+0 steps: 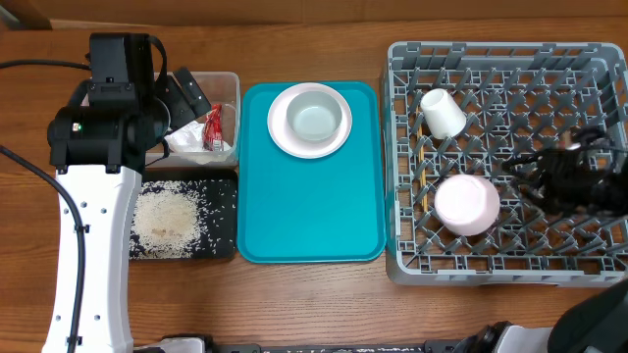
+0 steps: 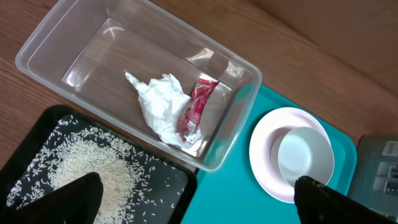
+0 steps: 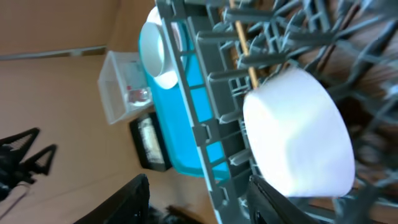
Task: Sort waste into correct bins and load items into the dishwasher
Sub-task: 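Set the pink bowl upright in the rack and open the right gripper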
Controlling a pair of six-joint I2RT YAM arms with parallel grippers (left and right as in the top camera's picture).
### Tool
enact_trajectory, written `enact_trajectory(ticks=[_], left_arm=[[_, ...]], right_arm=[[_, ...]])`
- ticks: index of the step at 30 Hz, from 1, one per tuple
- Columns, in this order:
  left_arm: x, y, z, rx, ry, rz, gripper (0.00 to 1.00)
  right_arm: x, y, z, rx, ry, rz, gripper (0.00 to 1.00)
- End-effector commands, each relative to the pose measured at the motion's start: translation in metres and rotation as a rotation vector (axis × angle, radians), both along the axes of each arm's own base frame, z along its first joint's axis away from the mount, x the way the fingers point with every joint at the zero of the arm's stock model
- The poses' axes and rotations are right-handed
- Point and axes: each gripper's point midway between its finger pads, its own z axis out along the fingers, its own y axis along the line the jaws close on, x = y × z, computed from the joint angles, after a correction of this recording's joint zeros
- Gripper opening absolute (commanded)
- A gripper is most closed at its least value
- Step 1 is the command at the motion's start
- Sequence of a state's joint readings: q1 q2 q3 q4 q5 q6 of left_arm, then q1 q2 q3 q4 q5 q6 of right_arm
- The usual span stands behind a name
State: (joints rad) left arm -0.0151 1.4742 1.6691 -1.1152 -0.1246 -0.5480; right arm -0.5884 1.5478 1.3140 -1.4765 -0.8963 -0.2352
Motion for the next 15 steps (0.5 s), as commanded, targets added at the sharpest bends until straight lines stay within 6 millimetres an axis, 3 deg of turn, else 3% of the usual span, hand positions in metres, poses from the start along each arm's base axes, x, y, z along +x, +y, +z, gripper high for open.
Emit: enact_trajectory(ticks=[1, 7, 15], left_arm=[[0.002, 0.002, 0.004, 0.001, -0.01, 0.01, 1.0], [0.002, 0.002, 0.004, 0.001, -0.011, 0.01, 1.0], [0.002, 0.002, 0.004, 0.001, -0.011, 0.01, 1.0]], right_arm=[[0.003, -0.01, 0.014, -0.098, -0.013, 0.004, 0.52], [0.005, 0.016, 0.036, -0.141, -0.087, 0.09, 0.52], [-0.003, 0.09, 0.045, -0.153, -0.154, 0.345, 0.51]])
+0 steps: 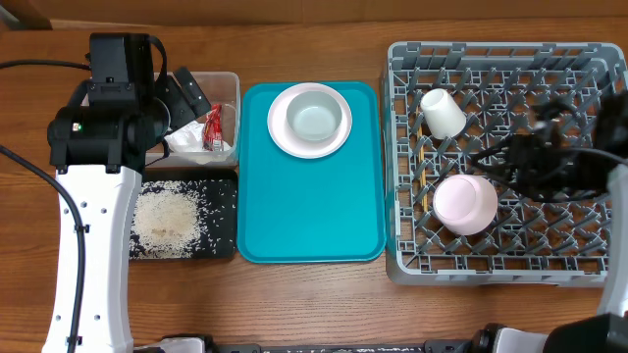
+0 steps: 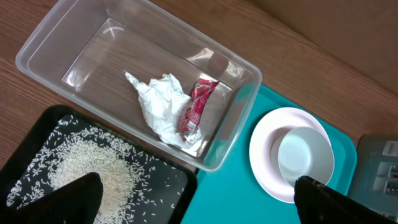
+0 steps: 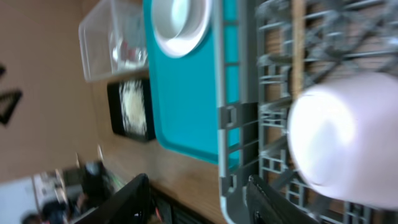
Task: Sort waste into correct bins and load items into the dishwasher
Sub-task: 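Set the pink bowl upright in the rack and open the right gripper, then move the right gripper back to the white saucer on the teal tray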
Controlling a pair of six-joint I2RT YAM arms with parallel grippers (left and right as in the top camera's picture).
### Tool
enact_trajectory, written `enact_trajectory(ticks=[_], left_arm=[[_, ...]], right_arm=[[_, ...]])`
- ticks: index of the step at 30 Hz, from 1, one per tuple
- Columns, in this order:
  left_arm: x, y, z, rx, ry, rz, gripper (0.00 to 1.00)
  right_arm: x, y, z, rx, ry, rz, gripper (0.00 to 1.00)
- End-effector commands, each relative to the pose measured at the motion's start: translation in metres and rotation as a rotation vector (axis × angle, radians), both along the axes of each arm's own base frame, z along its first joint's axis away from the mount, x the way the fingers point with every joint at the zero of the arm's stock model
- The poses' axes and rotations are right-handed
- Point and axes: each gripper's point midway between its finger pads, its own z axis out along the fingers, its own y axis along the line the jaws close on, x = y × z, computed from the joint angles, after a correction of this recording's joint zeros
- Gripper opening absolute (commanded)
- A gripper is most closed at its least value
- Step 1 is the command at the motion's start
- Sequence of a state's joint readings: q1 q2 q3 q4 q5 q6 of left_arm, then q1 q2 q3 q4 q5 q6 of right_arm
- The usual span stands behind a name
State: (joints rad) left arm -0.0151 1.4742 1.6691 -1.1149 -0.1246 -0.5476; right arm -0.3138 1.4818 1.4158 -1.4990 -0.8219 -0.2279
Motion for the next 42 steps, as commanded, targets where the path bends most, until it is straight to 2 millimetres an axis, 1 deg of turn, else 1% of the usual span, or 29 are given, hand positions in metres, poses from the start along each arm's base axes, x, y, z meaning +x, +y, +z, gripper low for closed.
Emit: enact_trajectory(ticks=[1, 4, 7, 10, 13, 15, 17, 19, 21, 22, 24, 28, 31, 34, 39, 42], left_arm=[[0.002, 0.002, 0.004, 0.001, -0.01, 0.011, 1.0], [0.002, 0.002, 0.004, 0.001, -0.01, 0.011, 1.0], [0.002, 0.002, 0.004, 0.001, -0.01, 0.011, 1.0], [0.002, 0.002, 0.004, 0.001, -0.01, 0.011, 1.0], [0.002, 0.002, 0.004, 0.001, -0.01, 0.011, 1.0], [0.002, 0.002, 0.004, 0.001, -0.01, 0.011, 1.0], [0.002, 0.002, 0.004, 0.001, -0.01, 0.011, 1.0], [0.002, 0.002, 0.004, 0.001, -0.01, 0.011, 1.0], [0.002, 0.002, 0.004, 0.001, -0.01, 0.011, 1.0], [0.002, 0.002, 0.004, 0.001, -0.01, 0.011, 1.0], [0.002, 0.002, 0.004, 0.001, -0.01, 0.011, 1.0], [0.002, 0.002, 0.004, 0.001, -0.01, 0.011, 1.0], [0.002, 0.002, 0.004, 0.001, -0.01, 0.011, 1.0], [0.002, 0.002, 0.004, 0.001, -0.01, 0.011, 1.0], [0.002, 0.002, 0.004, 0.001, -0.01, 0.011, 1.0], [0.002, 0.002, 0.004, 0.001, -0.01, 0.011, 1.0]], right_arm=[[-0.004, 0.032, 0.013, -0.026, -0.063, 0.116, 0.49], [-0.004, 0.06, 0.007, -0.073, -0.049, 0.18, 0.45], [-0.001, 0.086, 0.003, -0.098, 0.014, 0.144, 0.43], [0.007, 0.121, 0.002, -0.139, 0.016, 0.103, 0.41], [0.014, 0.159, 0.002, -0.206, -0.065, 0.089, 0.4], [0.015, 0.186, 0.003, -0.254, -0.149, 0.105, 0.41], [0.012, 0.206, 0.002, -0.31, -0.22, 0.122, 0.42], [0.009, 0.218, -0.002, -0.366, -0.268, 0.136, 0.45], [0.005, 0.226, -0.007, -0.414, -0.291, 0.143, 0.47], [0.003, 0.228, -0.008, -0.425, -0.297, 0.149, 0.5], [0.0, 0.234, -0.01, -0.426, -0.303, 0.162, 0.51], [0.001, 0.237, -0.007, -0.411, -0.31, 0.162, 0.53], [0.006, 0.236, -0.004, -0.389, -0.313, 0.155, 0.53], [0.015, 0.234, 0.008, -0.35, -0.339, 0.175, 0.54], [0.044, 0.216, 0.041, -0.332, -0.364, 0.144, 0.54], [0.058, 0.208, 0.05, -0.338, -0.356, 0.142, 0.53]])
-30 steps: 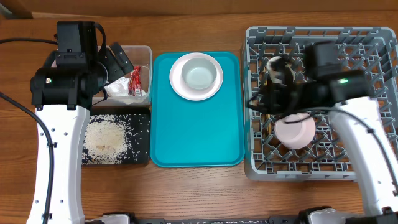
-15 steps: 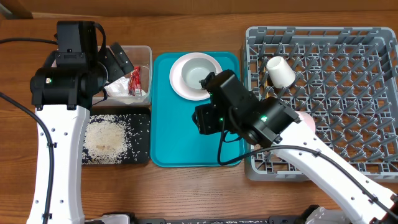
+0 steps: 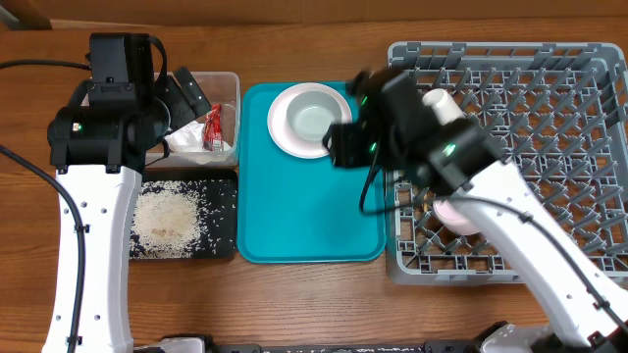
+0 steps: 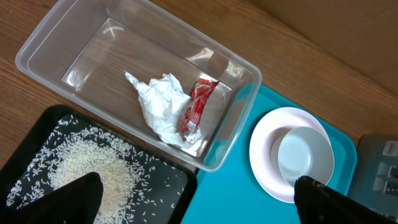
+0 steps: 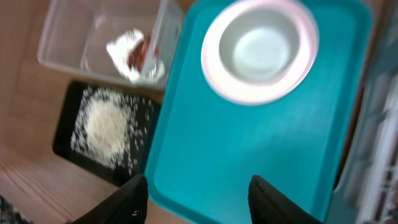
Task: Sort waste into correct bins and load items into the dishwasher
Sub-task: 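Move the right gripper back to the white saucer on the teal tray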
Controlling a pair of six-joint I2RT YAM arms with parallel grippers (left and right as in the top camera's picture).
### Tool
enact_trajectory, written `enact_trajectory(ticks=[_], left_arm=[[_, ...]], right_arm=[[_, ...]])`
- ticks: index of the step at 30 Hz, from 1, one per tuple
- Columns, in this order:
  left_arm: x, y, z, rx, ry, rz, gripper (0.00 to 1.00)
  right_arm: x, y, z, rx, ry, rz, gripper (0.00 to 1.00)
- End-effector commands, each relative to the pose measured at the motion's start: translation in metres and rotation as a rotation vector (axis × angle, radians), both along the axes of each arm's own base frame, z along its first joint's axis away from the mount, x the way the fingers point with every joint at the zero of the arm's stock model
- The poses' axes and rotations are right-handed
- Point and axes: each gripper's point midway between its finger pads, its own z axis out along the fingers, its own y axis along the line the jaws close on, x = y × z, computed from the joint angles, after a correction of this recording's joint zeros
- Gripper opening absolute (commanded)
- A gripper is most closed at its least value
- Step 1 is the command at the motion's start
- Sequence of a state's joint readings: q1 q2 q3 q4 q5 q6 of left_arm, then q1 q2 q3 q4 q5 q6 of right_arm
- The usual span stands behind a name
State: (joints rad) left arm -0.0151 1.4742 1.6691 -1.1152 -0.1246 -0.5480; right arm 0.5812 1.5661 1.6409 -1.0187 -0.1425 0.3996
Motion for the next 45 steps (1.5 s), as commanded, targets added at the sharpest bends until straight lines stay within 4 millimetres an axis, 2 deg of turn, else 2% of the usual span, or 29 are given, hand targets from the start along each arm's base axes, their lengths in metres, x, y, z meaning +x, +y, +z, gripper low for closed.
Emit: enact_trajectory(ticks=[1, 3, 5, 6, 11, 16, 18, 24, 28, 35, 45], left_arm=[[0.002, 0.002, 0.004, 0.001, -0.01, 0.01, 1.0], [0.002, 0.002, 0.004, 0.001, -0.01, 0.01, 1.0], [0.002, 0.002, 0.004, 0.001, -0.01, 0.01, 1.0], [0.002, 0.002, 0.004, 0.001, -0.01, 0.01, 1.0], [0.002, 0.002, 0.004, 0.001, -0.01, 0.01, 1.0], [0.002, 0.002, 0.004, 0.001, -0.01, 0.01, 1.0], [0.002, 0.002, 0.004, 0.001, -0.01, 0.01, 1.0], [0.002, 0.002, 0.004, 0.001, -0.01, 0.01, 1.0], [0.002, 0.002, 0.004, 0.001, -0.01, 0.01, 1.0], [0.002, 0.002, 0.004, 0.001, -0.01, 0.01, 1.0], [0.002, 0.002, 0.004, 0.001, -0.01, 0.01, 1.0]], right_arm=[[0.016, 0.001, 0.014, 0.009, -0.025, 0.035, 0.52], [0.023, 0.005, 0.005, -0.001, -0.013, 0.037, 0.42], [0.029, 0.015, -0.009, -0.014, 0.001, 0.055, 0.12], [0.032, 0.021, -0.016, -0.023, 0.002, 0.07, 0.04], [0.052, 0.051, -0.063, -0.05, 0.025, 0.111, 0.04], [0.062, 0.074, -0.108, -0.075, 0.061, 0.136, 0.04], [0.066, 0.078, -0.124, -0.091, 0.069, 0.137, 0.04], [0.076, 0.076, -0.174, -0.176, 0.108, 0.111, 0.04], [0.078, 0.078, -0.192, -0.187, 0.126, 0.112, 0.04], [0.084, 0.068, -0.209, -0.243, 0.107, 0.077, 0.04], [0.073, 0.059, -0.234, -0.267, 0.143, 0.08, 0.04]])
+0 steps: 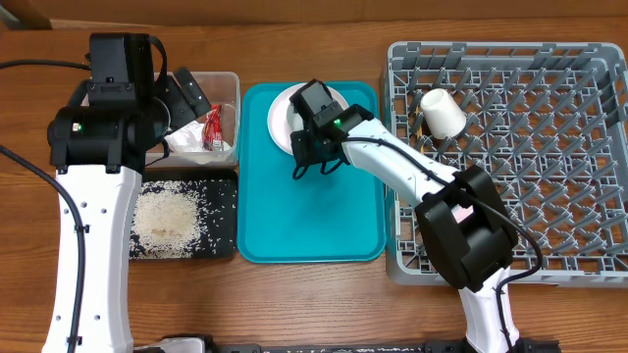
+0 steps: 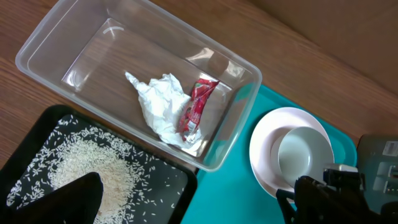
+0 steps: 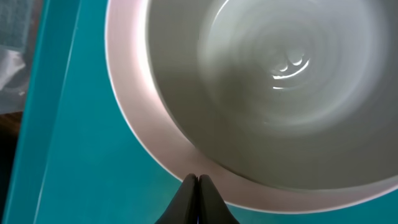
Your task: Sort waste into correct bins and load items into the dishwasher
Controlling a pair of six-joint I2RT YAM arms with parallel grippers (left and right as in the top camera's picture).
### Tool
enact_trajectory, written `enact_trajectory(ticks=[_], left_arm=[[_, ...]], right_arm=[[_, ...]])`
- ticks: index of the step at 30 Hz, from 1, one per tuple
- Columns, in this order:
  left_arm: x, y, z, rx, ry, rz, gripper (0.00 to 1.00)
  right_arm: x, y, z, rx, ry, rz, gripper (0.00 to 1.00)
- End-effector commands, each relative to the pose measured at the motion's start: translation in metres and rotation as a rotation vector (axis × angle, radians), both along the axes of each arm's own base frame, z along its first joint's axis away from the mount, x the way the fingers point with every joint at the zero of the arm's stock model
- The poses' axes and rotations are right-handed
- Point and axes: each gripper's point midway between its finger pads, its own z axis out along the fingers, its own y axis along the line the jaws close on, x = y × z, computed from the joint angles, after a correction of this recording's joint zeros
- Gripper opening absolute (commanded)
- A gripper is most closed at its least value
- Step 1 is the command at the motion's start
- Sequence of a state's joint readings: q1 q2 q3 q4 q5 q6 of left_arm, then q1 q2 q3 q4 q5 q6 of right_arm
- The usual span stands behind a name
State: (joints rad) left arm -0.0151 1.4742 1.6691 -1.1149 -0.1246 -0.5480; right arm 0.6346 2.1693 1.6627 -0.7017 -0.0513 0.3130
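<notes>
A white bowl (image 3: 273, 81) sits in a pink-rimmed white plate (image 3: 155, 146) at the far end of the teal tray (image 1: 314, 226). My right gripper (image 3: 198, 180) is shut, its tips pressed together with nothing between them, low at the plate's near-left rim; overhead, the right gripper (image 1: 306, 157) partly covers the plate (image 1: 280, 113). The left gripper (image 2: 196, 186) hangs open above the clear bin (image 2: 56, 56), which holds a crumpled napkin (image 2: 158, 102) and a red wrapper (image 2: 194, 109). The grey dish rack (image 1: 589, 59) stands at the right.
A white cup (image 1: 444, 113) lies in the rack's far left part. A black tray of rice (image 1: 221, 211) lies in front of the clear bin. My right arm stretches from the rack across the teal tray.
My right gripper was open high above the tray with the plate below; now it is shut and low at the plate's near-left rim. The left arm has not moved.
My right gripper stood open beside a pink bowl in the rack, then a little further left over the rack. Later it was open above the teal tray. Now it is shut at the plate's rim. The left gripper stayed open over the clear bin throughout.
</notes>
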Motion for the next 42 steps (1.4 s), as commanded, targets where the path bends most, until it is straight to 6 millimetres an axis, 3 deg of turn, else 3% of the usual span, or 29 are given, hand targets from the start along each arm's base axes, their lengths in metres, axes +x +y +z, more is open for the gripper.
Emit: enact_trajectory(ticks=[1, 14, 20, 31, 37, 42], left_arm=[[0.002, 0.002, 0.004, 0.001, -0.01, 0.01, 1.0], [0.002, 0.002, 0.004, 0.001, -0.01, 0.01, 1.0], [0.002, 0.002, 0.004, 0.001, -0.01, 0.01, 1.0], [0.002, 0.002, 0.004, 0.001, -0.01, 0.01, 1.0], [0.002, 0.002, 0.004, 0.001, -0.01, 0.01, 1.0], [0.002, 0.002, 0.004, 0.001, -0.01, 0.01, 1.0]], right_arm=[[-0.004, -0.005, -0.011, -0.024, 0.006, 0.002, 0.04], [-0.01, -0.016, -0.02, -0.069, 0.025, -0.009, 0.04], [-0.048, -0.027, -0.03, -0.111, 0.186, 0.019, 0.13], [-0.117, -0.045, -0.033, -0.23, 0.433, 0.067, 0.16], [-0.129, -0.035, -0.028, -0.238, 0.429, 0.107, 0.17], [-0.136, -0.031, -0.004, -0.223, 0.401, 0.13, 0.18]])
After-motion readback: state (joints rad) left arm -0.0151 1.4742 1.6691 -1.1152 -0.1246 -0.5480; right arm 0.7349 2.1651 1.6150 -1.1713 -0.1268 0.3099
